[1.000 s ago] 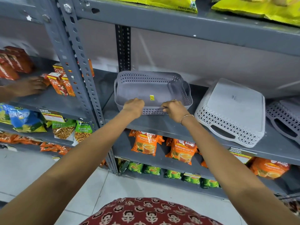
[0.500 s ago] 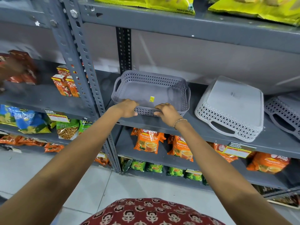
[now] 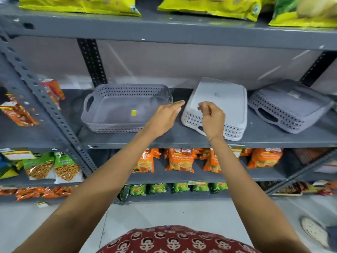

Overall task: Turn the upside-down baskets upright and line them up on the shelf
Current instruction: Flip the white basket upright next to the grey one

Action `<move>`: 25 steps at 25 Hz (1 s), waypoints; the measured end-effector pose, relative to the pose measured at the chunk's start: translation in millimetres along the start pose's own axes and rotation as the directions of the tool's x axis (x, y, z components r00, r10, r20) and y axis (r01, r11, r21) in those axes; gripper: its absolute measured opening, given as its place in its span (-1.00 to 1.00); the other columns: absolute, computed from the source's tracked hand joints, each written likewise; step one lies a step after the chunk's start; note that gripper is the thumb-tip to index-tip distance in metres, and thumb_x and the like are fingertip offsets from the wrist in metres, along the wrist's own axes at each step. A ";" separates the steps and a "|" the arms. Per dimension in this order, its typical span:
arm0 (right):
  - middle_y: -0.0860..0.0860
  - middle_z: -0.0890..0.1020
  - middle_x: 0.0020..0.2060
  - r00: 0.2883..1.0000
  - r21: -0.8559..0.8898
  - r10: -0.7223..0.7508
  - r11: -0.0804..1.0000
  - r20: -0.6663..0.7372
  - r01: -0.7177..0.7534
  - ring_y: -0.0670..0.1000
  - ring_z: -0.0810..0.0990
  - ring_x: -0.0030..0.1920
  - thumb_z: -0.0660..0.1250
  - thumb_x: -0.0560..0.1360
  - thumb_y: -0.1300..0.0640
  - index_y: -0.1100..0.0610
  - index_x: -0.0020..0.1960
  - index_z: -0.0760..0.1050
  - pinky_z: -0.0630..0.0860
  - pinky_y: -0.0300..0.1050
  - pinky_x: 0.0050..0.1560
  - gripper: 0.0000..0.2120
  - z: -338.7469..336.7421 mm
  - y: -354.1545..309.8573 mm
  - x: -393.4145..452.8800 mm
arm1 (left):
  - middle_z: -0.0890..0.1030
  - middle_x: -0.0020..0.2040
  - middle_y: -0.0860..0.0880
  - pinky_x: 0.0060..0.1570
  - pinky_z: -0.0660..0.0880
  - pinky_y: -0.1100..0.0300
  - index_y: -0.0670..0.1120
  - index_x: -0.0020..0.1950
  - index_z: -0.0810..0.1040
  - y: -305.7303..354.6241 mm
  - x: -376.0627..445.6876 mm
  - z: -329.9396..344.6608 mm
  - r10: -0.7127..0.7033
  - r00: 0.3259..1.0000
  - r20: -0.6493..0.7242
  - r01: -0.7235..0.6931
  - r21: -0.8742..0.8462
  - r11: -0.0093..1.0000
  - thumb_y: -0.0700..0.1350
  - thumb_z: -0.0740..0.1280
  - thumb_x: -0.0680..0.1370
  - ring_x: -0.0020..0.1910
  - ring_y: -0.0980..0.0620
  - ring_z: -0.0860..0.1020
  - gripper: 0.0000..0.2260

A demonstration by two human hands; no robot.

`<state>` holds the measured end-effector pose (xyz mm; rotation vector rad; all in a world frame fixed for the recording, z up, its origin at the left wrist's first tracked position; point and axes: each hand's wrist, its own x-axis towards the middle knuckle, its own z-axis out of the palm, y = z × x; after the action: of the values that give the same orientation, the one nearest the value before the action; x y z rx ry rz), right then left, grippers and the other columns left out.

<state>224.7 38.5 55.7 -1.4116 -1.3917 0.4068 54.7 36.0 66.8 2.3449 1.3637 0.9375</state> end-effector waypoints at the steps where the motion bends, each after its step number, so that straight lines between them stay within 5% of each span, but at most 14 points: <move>1: 0.16 0.70 -0.12 0.992 0.038 0.088 0.996 -0.093 -0.084 -0.03 0.57 -0.12 0.17 0.57 0.24 0.25 0.00 0.60 0.47 -0.30 -0.08 -0.77 -27.7 18.2 6.2 | 0.47 0.37 -0.19 0.35 0.28 0.27 -0.22 0.39 0.41 13.1 11.8 17.7 -0.005 1.000 0.015 0.006 -0.031 0.999 -0.21 0.15 0.63 0.35 -0.09 0.47 -0.66; 4: 0.13 0.66 -0.26 0.898 0.210 0.385 0.916 -0.213 -0.342 0.04 0.60 -0.19 0.18 0.57 0.19 0.17 -0.05 0.61 0.58 -0.05 -0.02 -0.78 -90.1 71.5 22.2 | 0.16 0.54 -0.18 0.46 0.10 0.19 -0.22 0.51 0.15 39.9 35.8 63.9 -0.126 0.955 0.267 0.152 -0.079 0.985 -0.14 0.17 0.63 0.53 -0.10 0.15 -0.52; 7: 0.06 0.55 -0.43 0.756 0.455 0.638 0.722 -0.144 -0.522 0.02 0.54 -0.38 0.23 0.56 0.20 0.17 -0.20 0.54 0.60 -0.09 -0.20 -0.80 -125.4 113.6 36.3 | -0.24 0.56 -0.18 0.52 -0.16 0.04 -0.25 0.52 -0.23 59.6 51.3 109.3 -0.191 0.854 0.483 0.161 0.105 0.981 0.00 0.25 0.58 0.53 -0.15 -0.30 -0.22; 10: 0.02 0.39 -0.48 0.626 0.431 0.780 0.572 -0.020 -0.698 -0.03 0.36 -0.45 0.19 0.53 0.28 0.16 -0.43 0.34 0.34 -0.23 -0.42 -0.65 -135.6 140.6 40.1 | -0.31 0.54 -0.20 0.52 -0.22 -0.06 -0.23 0.51 -0.29 64.7 58.4 142.5 -0.190 0.883 0.429 0.057 0.306 0.950 0.09 0.29 0.53 0.52 -0.18 -0.34 -0.10; 15: 0.06 0.31 -0.51 0.495 0.454 0.830 0.348 0.257 -0.820 -0.10 0.26 -0.72 0.05 0.50 0.38 0.15 -0.45 0.21 0.23 -0.29 -0.58 -0.64 -133.8 145.4 46.6 | -0.28 0.56 -0.12 0.51 -0.28 -0.02 -0.15 0.53 -0.27 64.5 57.6 160.0 -0.171 0.933 0.317 0.009 0.454 0.891 0.01 0.35 0.51 0.53 -0.11 -0.31 -0.11; 20: -0.03 0.33 -0.85 0.457 0.536 0.742 0.156 0.490 -0.830 -0.12 0.31 -0.82 0.00 0.55 0.35 0.10 -0.44 0.22 0.26 -0.37 -0.76 -0.59 -147.2 142.3 57.8 | -0.26 0.57 -0.13 0.53 -0.23 -0.04 -0.15 0.53 -0.26 75.0 56.6 167.0 -0.245 0.935 0.256 0.098 0.477 0.873 0.02 0.43 0.45 0.54 -0.11 -0.29 -0.02; 22: -0.01 0.42 -0.79 0.473 0.572 0.714 0.124 0.516 -0.811 -0.14 0.40 -0.75 0.05 0.56 0.33 0.13 -0.42 0.29 0.36 -0.34 -0.70 -0.62 -151.0 136.8 64.4 | -0.22 0.58 -0.12 0.54 -0.21 -0.03 -0.15 0.54 -0.24 76.5 56.2 166.8 -0.263 0.947 0.185 0.156 0.451 0.879 -0.03 0.46 0.43 0.55 -0.10 -0.27 -0.01; 25: 0.13 0.61 -0.31 0.519 0.617 0.666 0.111 0.536 -0.779 -0.03 0.59 -0.30 0.17 0.54 0.30 0.28 -0.22 0.46 0.53 -0.25 -0.29 -0.81 -147.6 128.6 70.5 | -0.06 0.58 -0.12 0.54 -0.14 -0.05 -0.16 0.55 -0.12 79.2 59.1 161.8 -0.278 0.960 0.033 0.246 0.371 0.895 -0.02 0.51 0.38 0.57 -0.10 -0.15 -0.01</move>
<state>429.6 67.7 34.8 -1.1160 -0.2384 1.6308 234.0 58.9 9.8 2.3288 1.8960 0.5349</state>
